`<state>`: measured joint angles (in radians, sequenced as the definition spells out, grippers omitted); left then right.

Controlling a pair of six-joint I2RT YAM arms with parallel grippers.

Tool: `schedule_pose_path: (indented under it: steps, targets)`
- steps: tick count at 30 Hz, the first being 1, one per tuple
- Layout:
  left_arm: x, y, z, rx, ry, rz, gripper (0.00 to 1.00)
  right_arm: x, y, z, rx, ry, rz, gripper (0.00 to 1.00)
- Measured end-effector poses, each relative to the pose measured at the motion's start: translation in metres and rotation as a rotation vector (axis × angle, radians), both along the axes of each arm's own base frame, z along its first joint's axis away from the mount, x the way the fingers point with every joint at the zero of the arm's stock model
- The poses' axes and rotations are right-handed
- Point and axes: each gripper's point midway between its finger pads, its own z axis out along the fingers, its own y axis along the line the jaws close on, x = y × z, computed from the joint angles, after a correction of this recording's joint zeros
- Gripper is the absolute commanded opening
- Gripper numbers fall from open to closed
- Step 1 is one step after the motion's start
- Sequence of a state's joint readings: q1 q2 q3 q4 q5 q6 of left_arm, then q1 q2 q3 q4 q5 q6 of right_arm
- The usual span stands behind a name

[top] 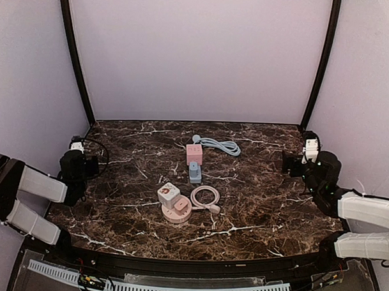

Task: Insert the plug

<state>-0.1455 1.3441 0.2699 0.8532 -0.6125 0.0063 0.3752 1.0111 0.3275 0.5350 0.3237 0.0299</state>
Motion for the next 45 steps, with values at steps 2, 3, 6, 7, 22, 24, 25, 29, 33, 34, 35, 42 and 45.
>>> schedule_pose_path:
  steps: [2,3,6,7,22,24,25,29,33,34,35,42,45]
  targets:
    - [0.007,0.0,0.003,0.003,-0.012,-0.006,0.99,-0.001,-0.012,0.001,-0.011,-0.034,-0.035,0.98]
    - [0.01,0.001,0.005,0.006,-0.018,-0.007,0.99,-0.003,-0.018,-0.001,-0.02,-0.052,-0.05,0.99]
    - [0.018,0.001,0.01,0.014,-0.045,-0.011,0.98,-0.01,-0.033,-0.013,-0.046,-0.075,-0.083,0.99]
    - [0.02,0.003,0.011,0.013,-0.062,-0.009,0.98,-0.011,-0.036,-0.016,-0.05,-0.077,-0.09,0.99]
    - [0.031,0.004,-0.009,-0.006,-0.062,-0.088,0.98,0.015,-0.063,-0.042,-0.012,-0.095,-0.117,0.99]
    - [0.032,0.003,-0.008,-0.008,-0.063,-0.092,0.98,0.021,-0.064,-0.042,-0.006,-0.103,-0.115,0.99]
    - [0.033,0.004,-0.007,-0.008,-0.067,-0.091,0.99,0.024,-0.065,-0.045,-0.003,-0.101,-0.115,0.99]
    - [0.034,0.004,-0.006,-0.009,-0.07,-0.093,0.99,0.034,-0.07,-0.057,0.013,-0.072,-0.115,0.99]
    - [0.034,0.003,-0.006,-0.009,-0.07,-0.093,0.99,0.035,-0.07,-0.057,0.028,-0.074,-0.108,0.99]
    - [0.034,0.003,-0.006,-0.009,-0.07,-0.093,0.99,0.035,-0.07,-0.055,0.029,-0.081,-0.106,0.99]
    - [0.034,0.003,-0.006,-0.009,-0.071,-0.093,0.99,0.035,-0.07,-0.054,0.031,-0.087,-0.102,0.99]
    - [0.034,0.003,-0.006,-0.009,-0.071,-0.093,0.99,0.036,-0.064,-0.051,0.036,-0.099,-0.067,0.99]
    - [0.034,0.003,-0.006,-0.009,-0.071,-0.093,0.99,0.036,-0.063,-0.05,0.037,-0.1,-0.06,0.99]
